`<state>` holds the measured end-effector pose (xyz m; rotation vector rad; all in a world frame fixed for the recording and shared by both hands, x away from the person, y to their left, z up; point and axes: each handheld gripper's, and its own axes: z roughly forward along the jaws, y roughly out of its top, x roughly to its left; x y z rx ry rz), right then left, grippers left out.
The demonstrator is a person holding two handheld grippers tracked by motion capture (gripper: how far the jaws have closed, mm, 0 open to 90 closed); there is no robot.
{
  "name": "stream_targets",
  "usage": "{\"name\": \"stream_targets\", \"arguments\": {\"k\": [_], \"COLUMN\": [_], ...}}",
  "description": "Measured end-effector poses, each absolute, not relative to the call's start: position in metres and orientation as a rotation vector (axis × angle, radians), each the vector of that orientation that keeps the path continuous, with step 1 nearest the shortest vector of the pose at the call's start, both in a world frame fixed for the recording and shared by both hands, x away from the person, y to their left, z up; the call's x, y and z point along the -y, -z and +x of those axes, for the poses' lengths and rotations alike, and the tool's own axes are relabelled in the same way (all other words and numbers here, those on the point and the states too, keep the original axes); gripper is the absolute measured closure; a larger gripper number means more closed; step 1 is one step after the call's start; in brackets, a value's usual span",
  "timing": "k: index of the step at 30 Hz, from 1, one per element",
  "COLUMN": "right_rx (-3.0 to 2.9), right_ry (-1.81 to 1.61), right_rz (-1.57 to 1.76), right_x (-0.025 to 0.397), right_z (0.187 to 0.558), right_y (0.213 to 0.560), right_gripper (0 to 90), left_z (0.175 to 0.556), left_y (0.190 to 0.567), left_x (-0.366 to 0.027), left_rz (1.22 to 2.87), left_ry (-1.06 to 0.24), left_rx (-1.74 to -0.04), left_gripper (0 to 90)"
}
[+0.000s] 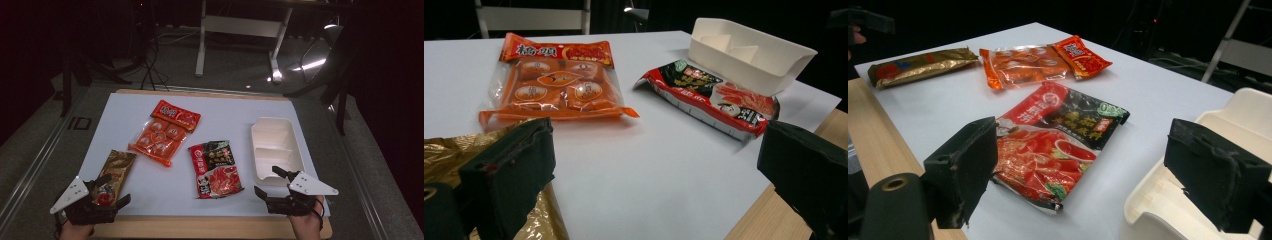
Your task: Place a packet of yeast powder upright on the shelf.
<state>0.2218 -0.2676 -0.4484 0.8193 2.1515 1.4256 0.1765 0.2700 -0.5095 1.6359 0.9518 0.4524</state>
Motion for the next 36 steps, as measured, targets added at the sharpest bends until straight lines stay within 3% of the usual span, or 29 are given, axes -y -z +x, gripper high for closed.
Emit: {"name": "stream_targets", "arguments": {"k": [23, 31, 36], "right_rx": [-2.115, -2.127, -2.135], "right_ry": [-1.466, -1.490, -1.488], "right_rz": [0.733, 0.734, 0.742], "right_x": [0.262, 0.261, 0.261], "right_z": [0.215, 0.212, 0.213], "right_y": [0.451, 0.450, 0.451], "right_gripper": [14.0, 13.2, 13.2], "left_z": [0.173, 0.183, 0.195], "left_y": [0.496, 0.474, 0.467], "left_x": [-0.244, -0.253, -0.264], "left_rz": [1.707, 1.725, 1.696], "left_ry": [-0.367, -0.455, -0.420], "left_rx": [-0.787, -0.853, -0.928], "left_gripper": [2.6, 1.9, 1.7]}}
